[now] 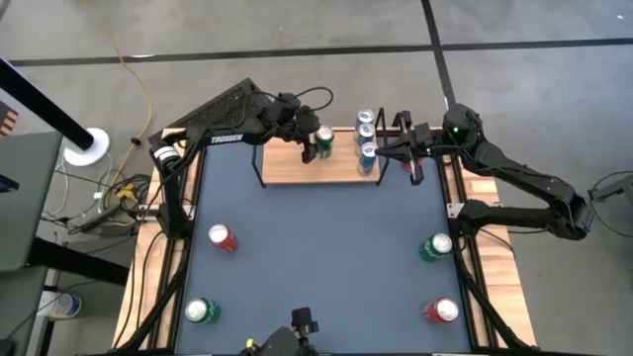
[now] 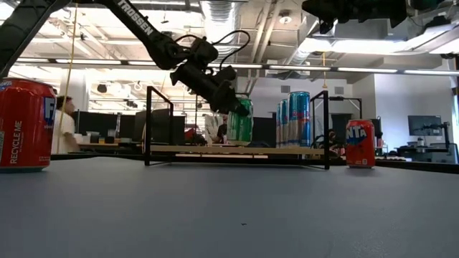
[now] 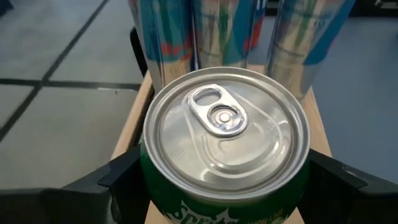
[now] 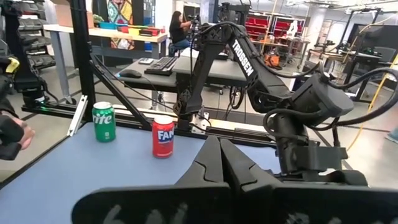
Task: Place canned beverage on shelf
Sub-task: Put the right green soda can on the shelf
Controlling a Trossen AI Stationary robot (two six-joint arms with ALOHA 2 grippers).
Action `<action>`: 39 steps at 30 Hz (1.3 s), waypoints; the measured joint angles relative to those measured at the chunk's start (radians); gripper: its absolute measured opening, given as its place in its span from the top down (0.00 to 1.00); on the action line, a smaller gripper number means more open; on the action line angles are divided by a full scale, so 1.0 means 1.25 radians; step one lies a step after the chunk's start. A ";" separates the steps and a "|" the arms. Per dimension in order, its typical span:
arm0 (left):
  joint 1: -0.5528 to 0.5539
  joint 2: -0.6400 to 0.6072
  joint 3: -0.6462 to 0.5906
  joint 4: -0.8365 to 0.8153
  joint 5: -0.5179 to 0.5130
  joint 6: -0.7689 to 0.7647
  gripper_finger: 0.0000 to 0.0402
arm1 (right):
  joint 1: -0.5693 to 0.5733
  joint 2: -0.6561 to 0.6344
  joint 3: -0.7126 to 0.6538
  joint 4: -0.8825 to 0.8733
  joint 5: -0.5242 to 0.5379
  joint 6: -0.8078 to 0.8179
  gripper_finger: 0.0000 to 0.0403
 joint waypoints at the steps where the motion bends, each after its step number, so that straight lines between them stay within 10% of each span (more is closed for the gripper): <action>1: 0.000 0.000 0.000 0.002 0.000 -0.002 0.27 | 0.002 0.000 0.000 0.000 0.000 0.000 1.00; 39: 0.001 -0.002 0.112 -0.245 -0.019 0.071 0.16 | -0.001 0.000 0.000 -0.042 0.002 0.008 1.00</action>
